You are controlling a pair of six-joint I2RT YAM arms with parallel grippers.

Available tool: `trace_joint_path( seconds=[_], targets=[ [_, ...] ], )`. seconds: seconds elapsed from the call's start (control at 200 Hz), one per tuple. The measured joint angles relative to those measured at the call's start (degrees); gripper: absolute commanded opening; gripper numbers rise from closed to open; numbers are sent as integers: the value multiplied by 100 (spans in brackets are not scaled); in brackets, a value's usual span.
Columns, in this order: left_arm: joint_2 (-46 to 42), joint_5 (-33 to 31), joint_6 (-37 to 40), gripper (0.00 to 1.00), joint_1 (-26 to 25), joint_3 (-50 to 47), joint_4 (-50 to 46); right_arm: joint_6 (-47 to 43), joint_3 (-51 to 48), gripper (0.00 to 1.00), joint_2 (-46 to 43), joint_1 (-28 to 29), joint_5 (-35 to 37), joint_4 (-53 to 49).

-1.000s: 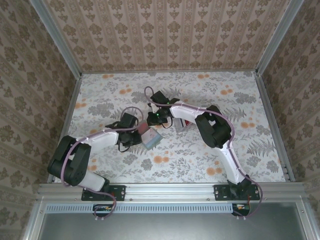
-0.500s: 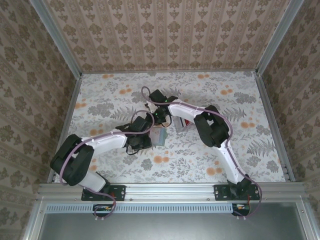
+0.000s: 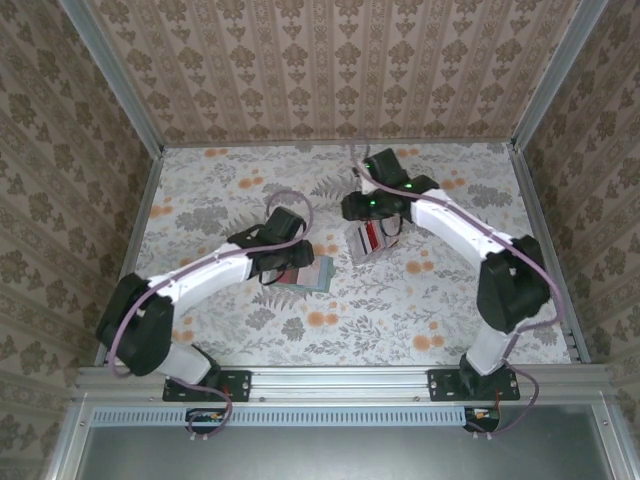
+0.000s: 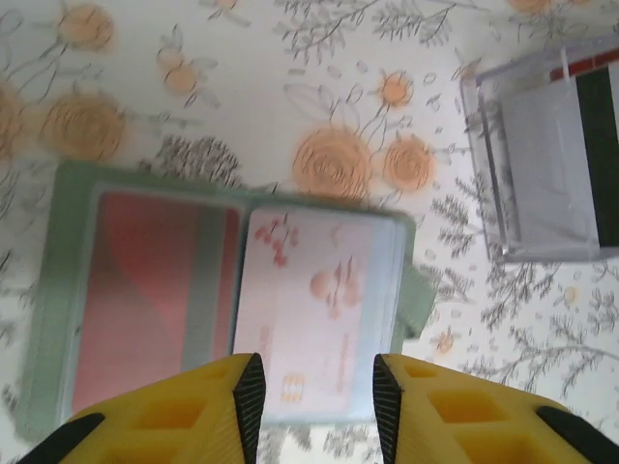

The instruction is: Put the credit cards into the card holder

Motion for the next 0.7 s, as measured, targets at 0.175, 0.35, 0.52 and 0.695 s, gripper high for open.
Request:
trace_joint_path(
  seconds=[0.175,0.35,0.52,0.695],
  targets=[
    [1145,295,282,41,50,1029,11,-127,-612,50,-212,-608,352,-68],
    [1921,608,498,42,50,1928,-2,-219,-811,51,-210,-782,474,-258],
    [2339,942,551,42,48,2332,-4,-299,-813,51,-140,-782,459,-273],
    [2706,1167,553,43,-24,2562,-17,-323,-813,51,214,-800,452,-286]
  ],
)
